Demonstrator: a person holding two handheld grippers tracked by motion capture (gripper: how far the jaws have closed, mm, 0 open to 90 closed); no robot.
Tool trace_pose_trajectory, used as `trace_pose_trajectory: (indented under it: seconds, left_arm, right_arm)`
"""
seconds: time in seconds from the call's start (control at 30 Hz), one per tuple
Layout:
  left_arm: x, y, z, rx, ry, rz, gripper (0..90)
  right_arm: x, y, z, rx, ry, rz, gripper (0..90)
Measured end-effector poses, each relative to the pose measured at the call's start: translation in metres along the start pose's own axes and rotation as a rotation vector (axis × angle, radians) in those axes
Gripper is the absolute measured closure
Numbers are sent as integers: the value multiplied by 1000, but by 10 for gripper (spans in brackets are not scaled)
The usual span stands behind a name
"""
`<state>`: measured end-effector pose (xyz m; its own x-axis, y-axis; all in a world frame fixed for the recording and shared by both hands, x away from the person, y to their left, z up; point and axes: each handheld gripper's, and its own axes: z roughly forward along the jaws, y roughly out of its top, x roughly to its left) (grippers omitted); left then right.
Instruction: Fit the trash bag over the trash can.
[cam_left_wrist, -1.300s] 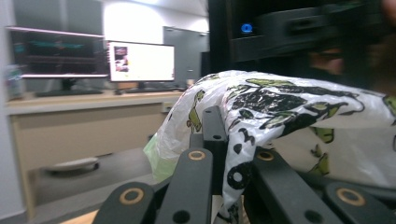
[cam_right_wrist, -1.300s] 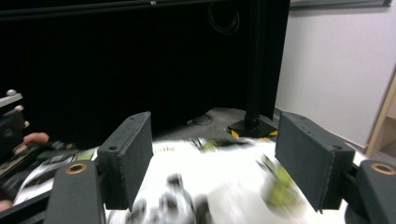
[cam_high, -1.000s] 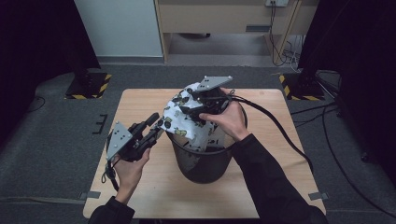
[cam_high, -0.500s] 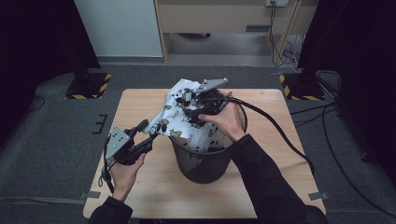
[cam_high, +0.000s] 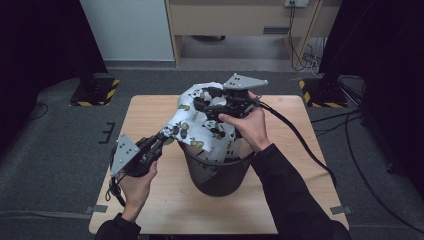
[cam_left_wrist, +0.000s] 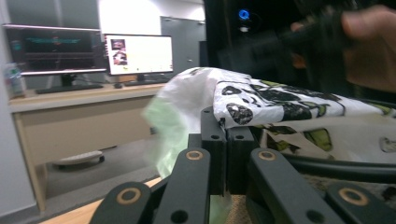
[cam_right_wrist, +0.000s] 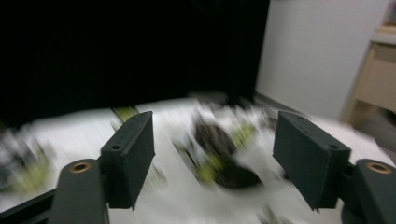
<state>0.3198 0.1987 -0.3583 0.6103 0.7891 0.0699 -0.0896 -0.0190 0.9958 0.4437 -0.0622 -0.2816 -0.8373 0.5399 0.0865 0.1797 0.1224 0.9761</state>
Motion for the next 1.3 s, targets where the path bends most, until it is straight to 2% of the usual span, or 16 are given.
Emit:
trace_pose_trajectory:
  seconds: [0.07,0.13,0.27,0.33,0.37,0.4,0.43,0.47,0.5,0.53,0.6,0.7,0.8,0.87,1.17,1.3]
  left_arm:
    - [-7,1,2,4,-18,22,880]
    - [-11,3,3,15,-37,37,877]
    - [-14,4,2,19,-55,30,867]
    - [-11,3,0,29,-62,-11,840]
    - [-11,3,0,29,-62,-11,818]
    - [-10,3,-1,28,-57,-26,818]
    - [-8,3,-1,27,-49,-35,751]
    - [-2,1,-3,16,-9,-58,615]
    - [-2,1,-3,16,-9,-58,573]
    - [3,0,-6,8,14,-84,573]
    - [12,-2,-10,-2,48,-135,473]
    - [26,-4,-15,-40,78,-211,444]
    - [34,-4,-18,-65,100,-259,437]
    - [43,-3,-17,-84,115,-275,437]
    - [70,-2,-10,-135,132,-309,446]
    - [69,2,-6,-163,83,-311,445]
  right_arm:
    - [1,3,-2,-32,4,-1,227]
    - [3,5,0,-24,-11,-33,212]
    - [6,2,15,32,12,-45,225]
    - [7,-9,26,124,16,-67,352]
    - [7,-9,26,124,16,-67,352]
    - [7,-12,28,162,8,-89,435]
    - [7,-15,30,208,-3,-110,578]
    - [7,-17,30,239,-4,-130,713]
    - [7,-17,30,239,-4,-130,713]
    - [7,-16,29,238,-6,-135,766]
    - [6,-11,22,201,-17,-155,818]
    - [6,-9,17,154,-23,-180,826]
    - [7,-8,14,124,-20,-192,861]
    - [9,-5,9,66,8,-211,887]
    - [8,4,-8,-40,64,-252,900]
    - [9,9,-21,-121,108,-300,900]
